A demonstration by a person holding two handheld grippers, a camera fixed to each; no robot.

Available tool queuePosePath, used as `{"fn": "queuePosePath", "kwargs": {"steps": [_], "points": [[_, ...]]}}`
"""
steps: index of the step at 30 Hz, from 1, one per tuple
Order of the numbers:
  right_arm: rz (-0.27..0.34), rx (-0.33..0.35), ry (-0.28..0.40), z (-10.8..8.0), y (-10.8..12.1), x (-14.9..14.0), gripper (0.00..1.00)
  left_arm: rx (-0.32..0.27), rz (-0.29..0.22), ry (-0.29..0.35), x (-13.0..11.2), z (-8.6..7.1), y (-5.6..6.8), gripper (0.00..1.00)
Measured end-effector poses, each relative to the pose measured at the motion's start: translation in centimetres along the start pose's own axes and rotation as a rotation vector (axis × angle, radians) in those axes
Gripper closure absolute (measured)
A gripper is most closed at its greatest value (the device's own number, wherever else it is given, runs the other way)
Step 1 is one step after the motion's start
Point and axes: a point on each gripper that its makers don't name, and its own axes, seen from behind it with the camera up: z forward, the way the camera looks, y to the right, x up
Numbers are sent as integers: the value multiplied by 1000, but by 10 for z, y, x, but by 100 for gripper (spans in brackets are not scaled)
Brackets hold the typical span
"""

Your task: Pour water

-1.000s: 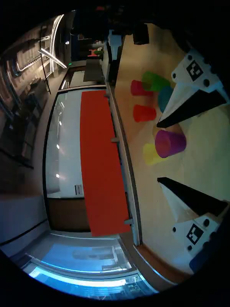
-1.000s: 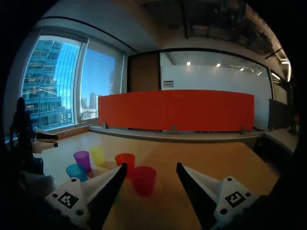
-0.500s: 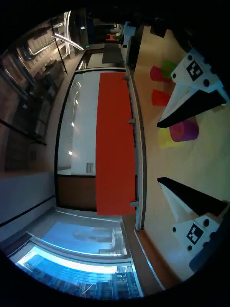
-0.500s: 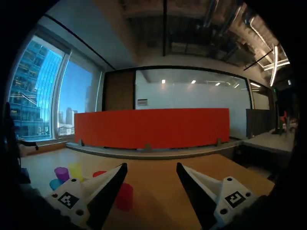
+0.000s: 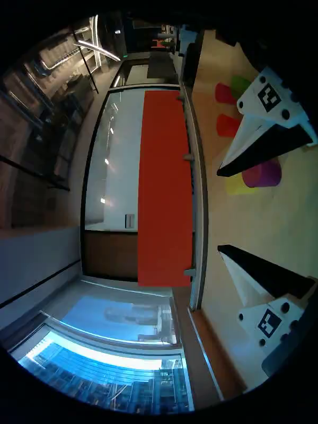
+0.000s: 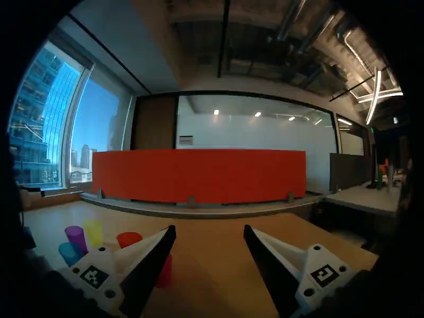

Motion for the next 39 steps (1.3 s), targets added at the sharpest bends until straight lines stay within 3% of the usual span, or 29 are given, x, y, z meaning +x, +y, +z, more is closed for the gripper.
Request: {"fn": "queuePosePath", "kwargs": {"steps": [9, 15, 28, 39], "points": [[19, 18, 11, 1, -6, 12, 1, 36, 40, 43, 6, 4, -4, 5], [-8, 12, -6, -1, -9, 12, 1, 58, 66, 43, -4, 4, -15, 5], [-22, 1, -28, -2, -23, 14, 1, 75, 19, 24, -30, 6, -41, 5], [-15, 3, -13, 0, -30, 25, 1, 84, 8, 8, -44, 8, -49, 5]]}}
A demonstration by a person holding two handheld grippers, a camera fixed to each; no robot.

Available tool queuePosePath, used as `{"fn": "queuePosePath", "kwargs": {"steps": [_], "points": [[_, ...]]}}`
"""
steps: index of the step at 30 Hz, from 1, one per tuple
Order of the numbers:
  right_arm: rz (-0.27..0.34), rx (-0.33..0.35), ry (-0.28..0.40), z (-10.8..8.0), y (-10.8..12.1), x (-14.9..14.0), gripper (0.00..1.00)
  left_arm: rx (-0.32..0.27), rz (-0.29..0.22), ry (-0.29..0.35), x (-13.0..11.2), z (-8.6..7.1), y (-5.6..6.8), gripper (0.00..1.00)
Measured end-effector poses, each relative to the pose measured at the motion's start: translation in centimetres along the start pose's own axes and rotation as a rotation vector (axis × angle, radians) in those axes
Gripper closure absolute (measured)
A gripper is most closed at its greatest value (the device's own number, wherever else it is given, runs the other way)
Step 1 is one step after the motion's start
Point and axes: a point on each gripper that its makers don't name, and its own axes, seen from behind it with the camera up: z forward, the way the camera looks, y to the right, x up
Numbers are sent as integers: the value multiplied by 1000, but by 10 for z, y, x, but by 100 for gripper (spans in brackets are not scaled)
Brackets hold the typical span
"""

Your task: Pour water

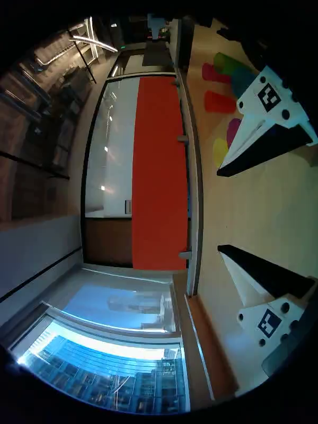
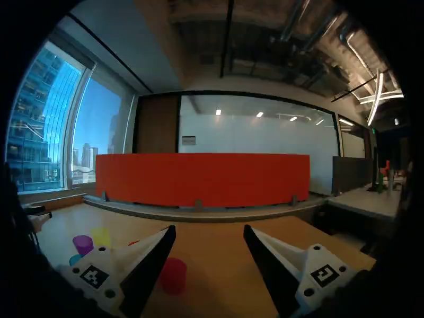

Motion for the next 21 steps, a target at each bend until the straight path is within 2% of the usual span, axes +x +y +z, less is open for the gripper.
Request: {"fn": "queuePosePath", "kwargs": {"steps": [11, 21], "points": [[2, -10, -1, -2, 5, 2, 1, -3, 8, -35, -12, 3, 0, 5], [7, -12, 3, -6, 8, 2, 1, -5, 9, -41, -14, 4, 0, 5]]}}
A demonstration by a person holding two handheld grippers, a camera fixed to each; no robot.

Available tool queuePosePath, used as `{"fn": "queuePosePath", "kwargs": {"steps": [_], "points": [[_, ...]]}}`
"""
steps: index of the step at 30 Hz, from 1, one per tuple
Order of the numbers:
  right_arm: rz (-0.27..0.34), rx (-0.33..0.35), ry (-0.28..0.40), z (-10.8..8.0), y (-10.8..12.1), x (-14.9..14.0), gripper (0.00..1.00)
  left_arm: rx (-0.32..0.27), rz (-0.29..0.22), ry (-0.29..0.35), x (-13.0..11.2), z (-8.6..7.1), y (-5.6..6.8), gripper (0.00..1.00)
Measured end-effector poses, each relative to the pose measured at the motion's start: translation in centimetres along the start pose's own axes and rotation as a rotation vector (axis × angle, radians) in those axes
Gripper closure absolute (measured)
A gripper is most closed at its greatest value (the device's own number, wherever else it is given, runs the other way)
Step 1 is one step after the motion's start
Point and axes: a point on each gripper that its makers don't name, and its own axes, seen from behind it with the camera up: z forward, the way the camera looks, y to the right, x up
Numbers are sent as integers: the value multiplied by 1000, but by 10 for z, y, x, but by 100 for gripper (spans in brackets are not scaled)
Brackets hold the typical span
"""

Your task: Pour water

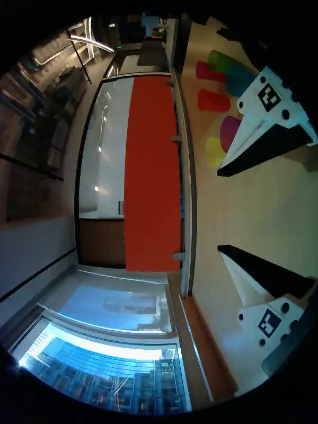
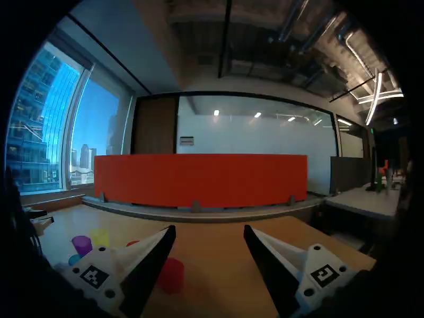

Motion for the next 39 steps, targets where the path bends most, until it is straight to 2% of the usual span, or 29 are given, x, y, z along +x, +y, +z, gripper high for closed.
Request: {"fn": "queuePosePath", "kwargs": {"steps": [15, 29, 39], "points": [[2, -2, 4, -3, 4, 1, 1, -7, 3, -2, 0, 1, 1, 5], [-34, 14, 26, -6, 5, 0, 1, -7, 4, -3, 0, -1, 0, 4], [-57, 20, 42, 2, 8, -9, 1, -7, 4, -3, -1, -1, -1, 5]]}}
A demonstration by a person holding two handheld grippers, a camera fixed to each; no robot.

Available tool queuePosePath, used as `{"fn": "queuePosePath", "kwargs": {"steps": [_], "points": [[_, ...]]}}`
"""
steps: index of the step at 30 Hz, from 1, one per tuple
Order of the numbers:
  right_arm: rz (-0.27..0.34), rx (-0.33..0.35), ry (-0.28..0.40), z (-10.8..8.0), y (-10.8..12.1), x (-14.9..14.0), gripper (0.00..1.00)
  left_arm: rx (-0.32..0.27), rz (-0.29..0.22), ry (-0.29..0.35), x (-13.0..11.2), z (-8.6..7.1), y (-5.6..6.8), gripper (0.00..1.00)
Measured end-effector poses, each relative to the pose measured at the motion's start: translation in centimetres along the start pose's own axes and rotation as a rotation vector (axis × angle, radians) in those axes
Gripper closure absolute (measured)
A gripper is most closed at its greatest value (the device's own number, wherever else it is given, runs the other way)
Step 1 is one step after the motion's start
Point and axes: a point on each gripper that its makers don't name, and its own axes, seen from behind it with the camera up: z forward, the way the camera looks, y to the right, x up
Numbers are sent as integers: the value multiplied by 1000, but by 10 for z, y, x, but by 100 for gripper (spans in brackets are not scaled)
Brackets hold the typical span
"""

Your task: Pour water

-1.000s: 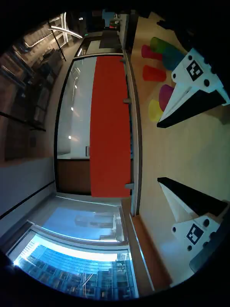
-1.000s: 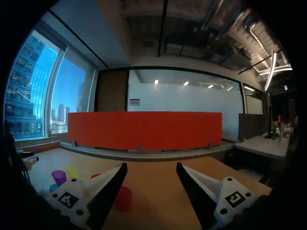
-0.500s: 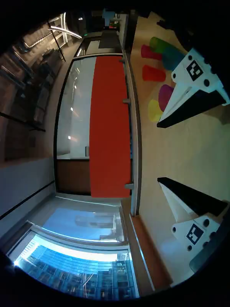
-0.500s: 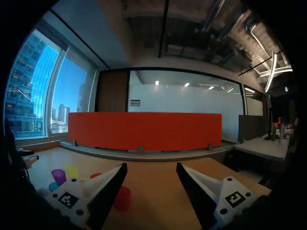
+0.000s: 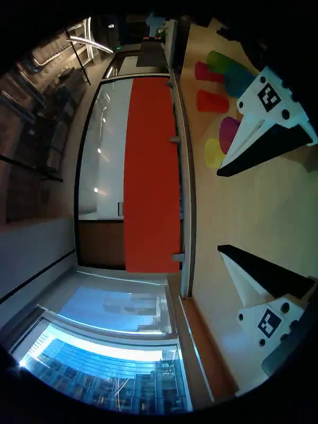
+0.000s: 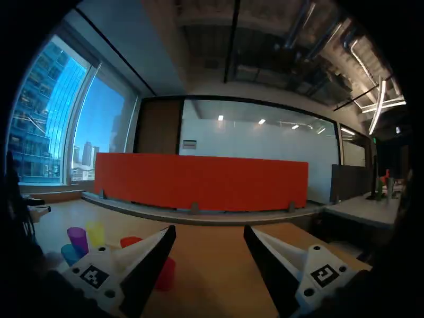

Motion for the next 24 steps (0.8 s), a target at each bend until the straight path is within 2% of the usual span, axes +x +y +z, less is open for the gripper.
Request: {"fn": "queuePosePath", "kwargs": {"steps": [5, 17, 24], "points": [[-10, 14, 20, 4, -2, -5, 1, 0, 0, 0, 0, 0, 0, 5], [94, 0, 3, 16, 6, -39, 1, 1, 0, 0, 0, -2, 0, 5], [101, -16, -23, 21, 8, -58, 1, 0, 0, 0, 0, -1, 1, 5]]}}
